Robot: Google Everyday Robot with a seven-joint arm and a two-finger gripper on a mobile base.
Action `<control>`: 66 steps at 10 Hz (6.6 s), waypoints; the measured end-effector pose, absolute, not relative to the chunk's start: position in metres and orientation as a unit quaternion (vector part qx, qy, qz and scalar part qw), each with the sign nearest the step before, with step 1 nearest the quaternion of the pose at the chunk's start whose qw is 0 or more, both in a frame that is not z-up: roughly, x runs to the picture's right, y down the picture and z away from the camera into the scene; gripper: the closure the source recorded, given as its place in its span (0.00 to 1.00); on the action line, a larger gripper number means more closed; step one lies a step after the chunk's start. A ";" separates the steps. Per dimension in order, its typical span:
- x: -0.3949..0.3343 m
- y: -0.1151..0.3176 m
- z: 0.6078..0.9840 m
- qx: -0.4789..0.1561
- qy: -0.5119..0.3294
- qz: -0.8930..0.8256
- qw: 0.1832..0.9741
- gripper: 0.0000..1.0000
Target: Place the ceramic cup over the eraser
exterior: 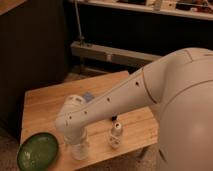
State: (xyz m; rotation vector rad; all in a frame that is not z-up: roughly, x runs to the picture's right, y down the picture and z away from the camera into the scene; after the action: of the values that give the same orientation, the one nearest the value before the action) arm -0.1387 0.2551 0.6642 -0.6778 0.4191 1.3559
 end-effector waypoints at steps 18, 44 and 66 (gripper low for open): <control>-0.103 0.167 0.642 -0.274 0.184 0.630 0.703 1.00; 0.070 -0.031 0.658 -0.222 0.250 0.733 0.593 1.00; 0.051 0.032 0.709 -0.269 0.265 0.688 0.620 0.20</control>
State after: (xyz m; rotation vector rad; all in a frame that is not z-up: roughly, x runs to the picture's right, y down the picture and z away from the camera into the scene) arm 0.0511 0.0318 0.7090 -0.6182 0.6103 1.5810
